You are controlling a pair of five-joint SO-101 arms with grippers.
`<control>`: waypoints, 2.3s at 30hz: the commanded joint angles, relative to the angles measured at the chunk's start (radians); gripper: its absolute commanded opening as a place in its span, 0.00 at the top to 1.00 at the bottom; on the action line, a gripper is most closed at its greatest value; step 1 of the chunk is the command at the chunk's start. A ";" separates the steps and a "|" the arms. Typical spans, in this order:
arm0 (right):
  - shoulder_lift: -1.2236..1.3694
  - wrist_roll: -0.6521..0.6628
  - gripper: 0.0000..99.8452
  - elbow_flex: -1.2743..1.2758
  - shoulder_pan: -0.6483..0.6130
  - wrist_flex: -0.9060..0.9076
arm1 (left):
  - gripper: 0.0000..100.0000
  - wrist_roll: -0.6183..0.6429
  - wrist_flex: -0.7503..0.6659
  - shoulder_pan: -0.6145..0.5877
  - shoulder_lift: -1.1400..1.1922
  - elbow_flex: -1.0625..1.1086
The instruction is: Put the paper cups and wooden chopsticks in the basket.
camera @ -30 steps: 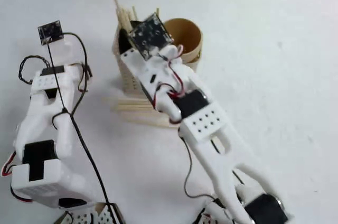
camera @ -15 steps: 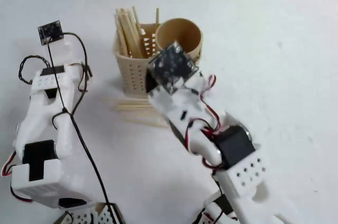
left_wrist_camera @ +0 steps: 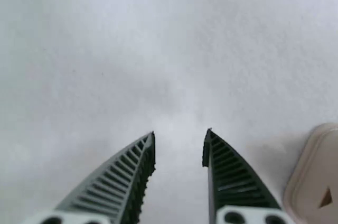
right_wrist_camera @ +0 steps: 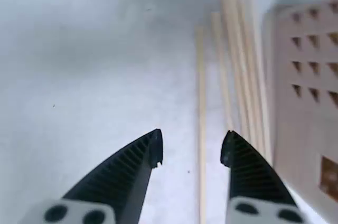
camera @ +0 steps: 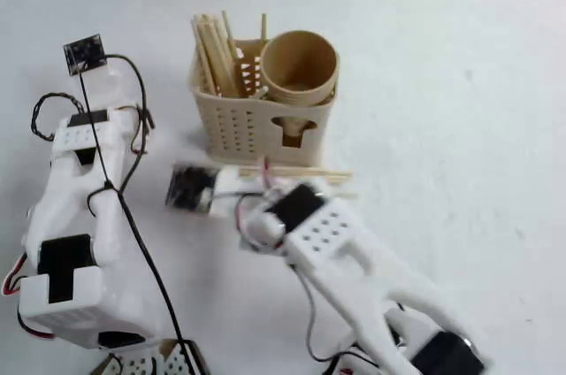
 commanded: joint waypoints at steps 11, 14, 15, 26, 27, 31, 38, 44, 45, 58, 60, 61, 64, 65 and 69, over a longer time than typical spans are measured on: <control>0.447 0.138 0.82 0.003 0.054 -0.351 | 0.83 -0.014 -0.017 0.015 -0.028 -0.009; 0.472 0.137 0.82 0.002 0.077 -0.361 | 0.83 -0.014 -0.017 0.015 -0.028 -0.008; 0.472 0.135 0.83 0.002 0.082 -0.361 | 0.83 -0.014 -0.017 0.015 -0.028 -0.008; 0.470 0.126 0.98 0.003 0.081 -0.320 | 0.83 -0.014 -0.017 0.015 -0.028 -0.008; 0.469 0.110 0.98 0.003 0.079 -0.309 | 0.83 -0.014 -0.017 0.015 -0.028 -0.008; 0.394 0.017 0.98 0.003 0.084 -0.286 | 0.83 -0.014 -0.017 0.015 -0.028 -0.009; 0.038 -0.158 0.98 -0.040 0.087 -0.133 | 0.83 -0.014 -0.017 0.015 -0.027 -0.006; -0.209 -0.224 0.98 -0.264 0.087 0.015 | 0.83 -0.014 -0.017 0.015 -0.027 -0.006; -0.228 -0.224 0.98 -0.313 0.087 0.028 | 0.83 -0.014 -0.017 0.013 -0.027 -0.006; -0.064 -0.365 0.98 -0.741 0.088 -0.236 | 0.83 -0.014 -0.015 0.012 -0.027 -0.006; -0.036 -0.365 0.98 -0.750 0.088 -0.335 | 0.83 -0.014 -0.015 0.012 -0.027 -0.006; -0.027 -0.365 0.98 -0.752 0.088 -0.381 | 0.83 -0.014 -0.017 0.012 -0.027 -0.006; 0.001 -0.365 0.98 -0.752 0.090 -0.512 | 0.83 -0.014 -0.017 0.012 -0.027 -0.008; 0.008 -0.368 0.98 -0.752 0.091 -0.545 | 0.83 -0.014 -0.017 0.012 -0.027 -0.008; 0.045 -0.373 0.98 -0.752 0.094 -0.651 | 0.83 -0.014 -0.017 0.013 -0.027 -0.009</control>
